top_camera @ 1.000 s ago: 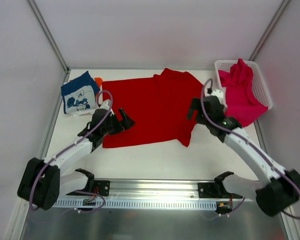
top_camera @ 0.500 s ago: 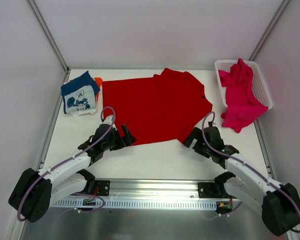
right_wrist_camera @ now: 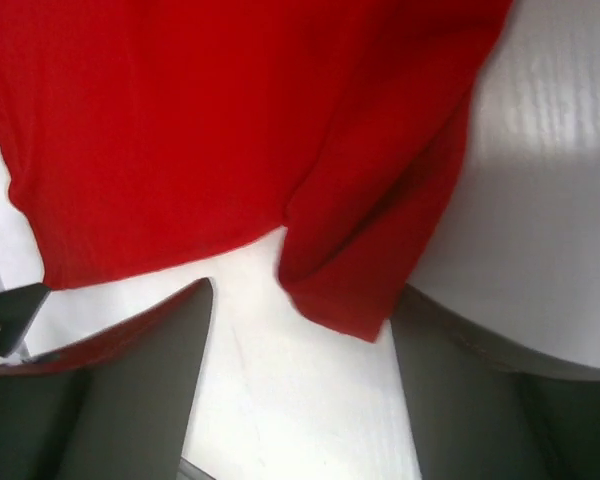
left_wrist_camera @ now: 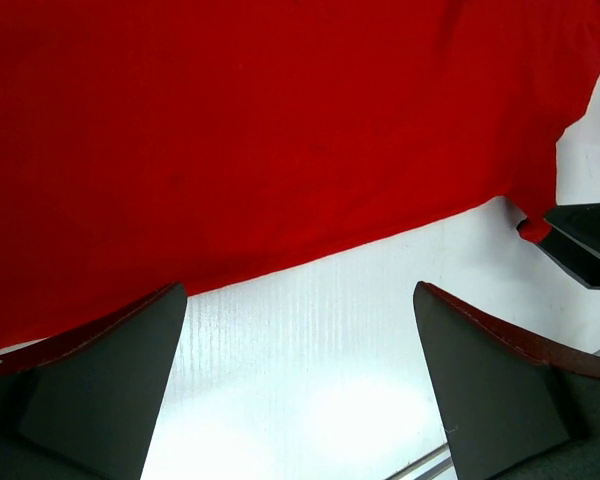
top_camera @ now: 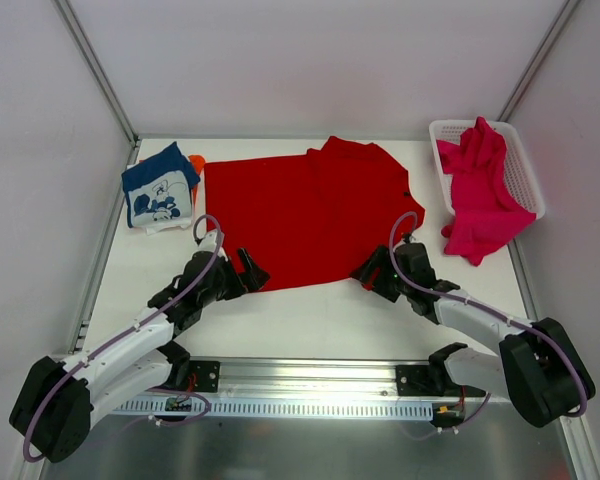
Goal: Fold and stack the t-shirts
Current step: Flatten out the tshirt
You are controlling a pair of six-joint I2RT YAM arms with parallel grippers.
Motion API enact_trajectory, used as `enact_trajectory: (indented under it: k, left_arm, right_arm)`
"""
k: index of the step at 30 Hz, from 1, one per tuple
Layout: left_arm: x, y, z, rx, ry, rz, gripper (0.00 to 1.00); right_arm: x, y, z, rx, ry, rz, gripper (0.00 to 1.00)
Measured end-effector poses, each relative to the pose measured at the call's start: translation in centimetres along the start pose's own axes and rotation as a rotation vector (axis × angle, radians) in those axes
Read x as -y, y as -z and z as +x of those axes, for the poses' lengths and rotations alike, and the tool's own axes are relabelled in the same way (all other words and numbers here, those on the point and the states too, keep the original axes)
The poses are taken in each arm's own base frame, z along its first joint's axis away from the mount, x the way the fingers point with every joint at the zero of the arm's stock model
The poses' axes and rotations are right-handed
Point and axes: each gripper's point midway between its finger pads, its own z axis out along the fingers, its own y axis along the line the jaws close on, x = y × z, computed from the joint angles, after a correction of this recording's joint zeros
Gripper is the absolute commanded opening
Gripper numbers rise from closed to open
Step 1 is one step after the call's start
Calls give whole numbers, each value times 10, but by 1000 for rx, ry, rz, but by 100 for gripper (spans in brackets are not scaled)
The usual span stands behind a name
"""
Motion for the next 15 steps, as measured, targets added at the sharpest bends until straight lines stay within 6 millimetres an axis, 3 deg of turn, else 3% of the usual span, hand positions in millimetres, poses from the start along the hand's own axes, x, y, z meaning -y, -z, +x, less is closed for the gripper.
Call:
enact_trajectory:
  k: [1,2,3,11,15]
  left_arm:
    - [-1,0,0,-1,0,-3,99]
    - [-1,0,1,-2,0,-6,99]
    - [-2,-1,1,-4,0,-10,99]
    - [-20,-10,12,-44,-14,-85,99]
    - [-24,-16,17,-63,-15,-103,99]
  right_arm:
    - [2,0,1,-2,-3,10,54]
    - [6,1,1,-1,-1,25,12]
    - [9,2,3,-4,-2,40,1]
    - [31,19,-2,41,10,153,0]
    - [21,26,-19,70,55,200,0]
